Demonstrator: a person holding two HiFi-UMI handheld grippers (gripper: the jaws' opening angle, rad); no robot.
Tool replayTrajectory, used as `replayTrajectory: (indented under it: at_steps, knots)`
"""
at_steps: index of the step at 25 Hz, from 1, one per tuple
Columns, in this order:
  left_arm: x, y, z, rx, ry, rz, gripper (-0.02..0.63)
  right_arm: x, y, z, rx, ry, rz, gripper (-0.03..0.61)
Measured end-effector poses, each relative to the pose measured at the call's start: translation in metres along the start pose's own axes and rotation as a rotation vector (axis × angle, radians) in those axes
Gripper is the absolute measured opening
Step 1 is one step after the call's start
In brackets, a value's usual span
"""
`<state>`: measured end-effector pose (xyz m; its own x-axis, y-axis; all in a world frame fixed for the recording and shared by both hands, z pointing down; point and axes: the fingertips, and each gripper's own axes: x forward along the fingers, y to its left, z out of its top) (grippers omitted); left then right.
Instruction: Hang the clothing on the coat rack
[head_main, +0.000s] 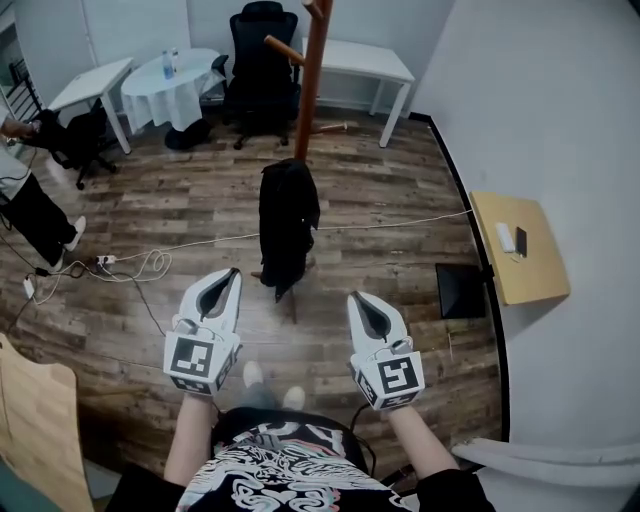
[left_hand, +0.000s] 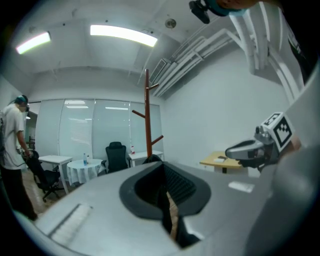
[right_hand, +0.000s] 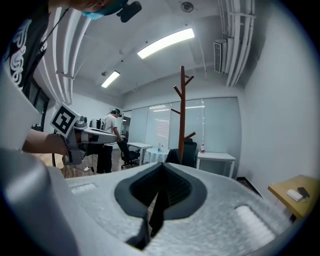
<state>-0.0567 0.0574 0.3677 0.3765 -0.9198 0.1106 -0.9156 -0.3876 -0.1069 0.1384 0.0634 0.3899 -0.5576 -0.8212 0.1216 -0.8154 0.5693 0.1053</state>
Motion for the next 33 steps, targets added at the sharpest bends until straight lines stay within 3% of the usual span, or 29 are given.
replayTrajectory:
  at_steps: [10, 16, 21, 27, 29, 33]
  knots:
    - [-0.015, 0.016, -0.004, 0.076, -0.02, -0.007, -0.011, 0.001, 0.019, 0.003, -0.033, 0.014, -0.052, -0.002]
    - [-0.018, 0.03, -0.001, -0.001, -0.006, -0.004, -0.011, 0.009, 0.028, 0.01, -0.025, 0.016, -0.084, 0.0]
    - [-0.011, 0.04, -0.008, 0.072, -0.018, -0.04, -0.011, 0.018, 0.036, 0.004, -0.029, 0.029, -0.076, 0.0]
    - [-0.004, 0.036, -0.011, 0.063, 0.007, -0.067, -0.011, 0.026, 0.033, -0.003, -0.016, 0.04, -0.077, 0.0]
    - [-0.002, 0.041, -0.004, 0.038, 0.004, -0.051, -0.011, 0.034, 0.031, 0.001, -0.02, 0.036, -0.067, 0.0]
    - [0.004, 0.059, -0.004, 0.072, -0.025, 0.002, -0.011, 0.057, 0.028, 0.011, -0.052, 0.016, -0.025, 0.0]
